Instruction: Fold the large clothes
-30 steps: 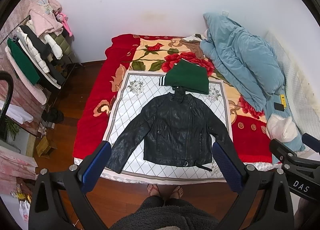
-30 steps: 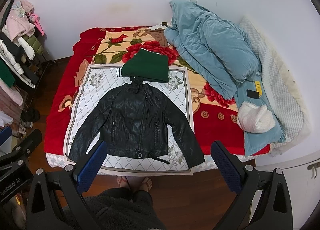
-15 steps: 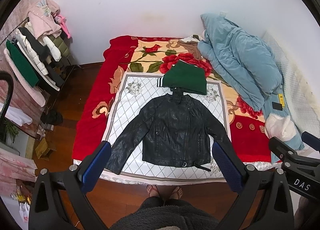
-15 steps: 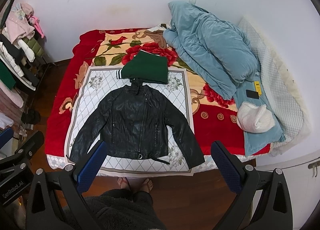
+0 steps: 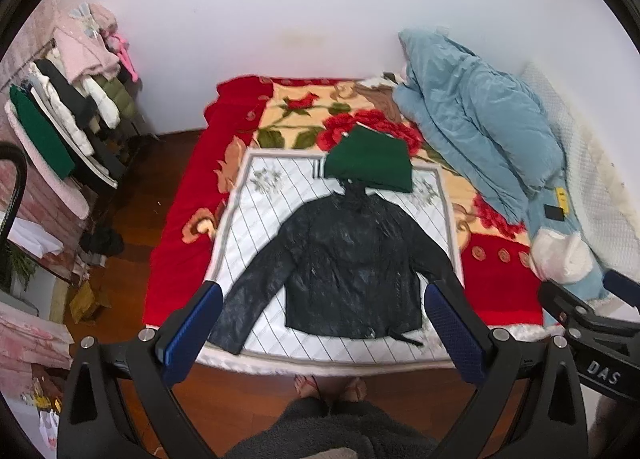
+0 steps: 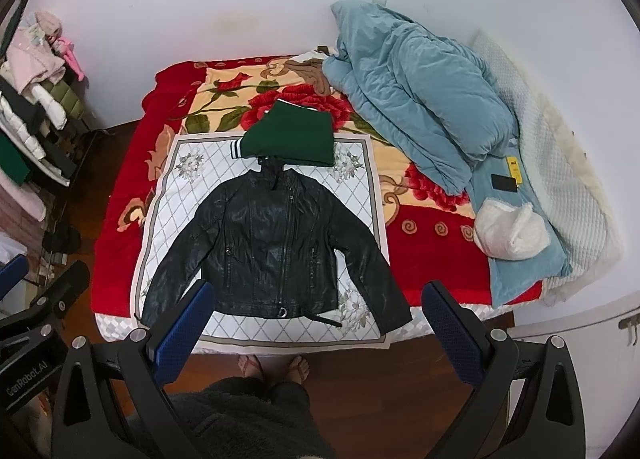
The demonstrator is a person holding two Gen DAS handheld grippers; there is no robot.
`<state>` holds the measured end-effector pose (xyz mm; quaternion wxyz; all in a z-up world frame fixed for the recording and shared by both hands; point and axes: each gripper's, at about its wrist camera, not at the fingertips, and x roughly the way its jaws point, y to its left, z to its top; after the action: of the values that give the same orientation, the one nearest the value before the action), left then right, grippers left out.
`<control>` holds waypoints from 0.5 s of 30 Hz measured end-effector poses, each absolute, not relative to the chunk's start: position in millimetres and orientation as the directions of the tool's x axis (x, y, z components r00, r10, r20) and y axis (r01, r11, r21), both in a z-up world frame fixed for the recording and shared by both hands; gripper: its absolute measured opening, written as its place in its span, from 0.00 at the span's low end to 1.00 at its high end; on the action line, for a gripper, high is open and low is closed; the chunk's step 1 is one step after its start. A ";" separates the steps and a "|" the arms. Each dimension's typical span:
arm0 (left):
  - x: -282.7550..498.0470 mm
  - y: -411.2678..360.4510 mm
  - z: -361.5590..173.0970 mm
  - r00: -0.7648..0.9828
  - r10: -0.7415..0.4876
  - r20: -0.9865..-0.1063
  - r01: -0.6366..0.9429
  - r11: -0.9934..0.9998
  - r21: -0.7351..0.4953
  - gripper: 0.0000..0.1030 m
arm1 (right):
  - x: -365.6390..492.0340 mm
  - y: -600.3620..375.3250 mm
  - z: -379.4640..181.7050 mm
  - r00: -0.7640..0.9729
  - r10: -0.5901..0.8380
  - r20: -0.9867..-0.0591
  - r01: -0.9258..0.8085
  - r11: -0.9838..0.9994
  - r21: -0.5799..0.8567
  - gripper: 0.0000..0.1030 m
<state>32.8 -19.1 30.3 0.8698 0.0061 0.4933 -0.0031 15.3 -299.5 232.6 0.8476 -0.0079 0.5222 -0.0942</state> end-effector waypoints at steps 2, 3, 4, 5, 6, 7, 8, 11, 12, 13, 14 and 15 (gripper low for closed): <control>41.8 -18.2 19.4 0.542 0.030 -0.840 0.001 0.999 0.037 1.00 | 19.8 -303.2 225.8 0.444 -0.170 -0.880 0.172 0.980 -0.103 1.00; 46.7 -16.5 12.2 0.557 0.044 -0.829 -0.006 0.999 0.049 1.00 | 23.6 -306.4 219.8 0.455 -0.167 -0.875 0.186 0.978 -0.090 1.00; 53.4 -14.1 1.4 0.570 0.059 -0.820 -0.015 0.998 0.061 1.00 | 27.9 -310.9 209.8 0.461 -0.167 -0.872 0.199 0.977 -0.082 1.00; 57.4 -11.7 -8.1 0.579 0.064 -0.813 -0.018 0.998 0.066 1.00 | 29.9 -314.3 195.7 0.456 -0.174 -0.873 0.211 0.974 -0.083 1.00; 66.0 -11.8 -20.8 0.589 0.070 -0.805 -0.016 0.997 0.075 1.00 | 33.0 -318.6 179.5 0.442 -0.184 -0.878 0.229 0.969 -0.088 1.00; 65.7 -5.9 -35.3 0.594 0.079 -0.801 -0.015 0.996 0.087 1.00 | 38.7 -324.8 165.3 0.424 -0.194 -0.885 0.255 0.963 -0.089 1.00; 72.2 -6.3 -48.6 0.591 0.089 -0.802 -0.011 0.995 0.102 1.00 | 45.6 -334.2 147.3 0.401 -0.197 -0.894 0.289 0.954 -0.080 1.00; 97.2 -11.9 -97.5 0.574 0.135 -0.808 -0.002 0.987 0.164 1.00 | 57.9 -369.3 86.9 0.326 -0.185 -0.927 0.403 0.914 -0.040 1.00; 106.2 -15.3 -115.5 0.559 0.152 -0.815 0.000 0.983 0.183 1.00 | 56.6 -382.1 65.6 0.309 -0.185 -0.933 0.442 0.897 -0.032 0.96; 113.3 -16.9 -129.3 0.550 0.160 -0.820 0.001 0.981 0.192 1.00 | 58.1 -397.8 41.7 0.286 -0.180 -0.941 0.487 0.873 -0.019 0.86; 120.3 -19.5 -144.8 0.536 0.173 -0.827 -0.001 0.979 0.204 1.00 | 59.0 -411.8 19.7 0.269 -0.174 -0.947 0.522 0.853 -0.009 0.80; 130.3 -24.3 -165.3 0.509 0.188 -0.840 -0.004 0.977 0.215 1.00 | 57.9 -425.2 -4.3 0.249 -0.165 -0.954 0.554 0.832 0.000 0.74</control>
<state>130.3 -24.3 -165.3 0.8636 0.0930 0.4924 0.0555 57.9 -425.2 -4.3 0.7713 0.1716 0.5668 -0.2333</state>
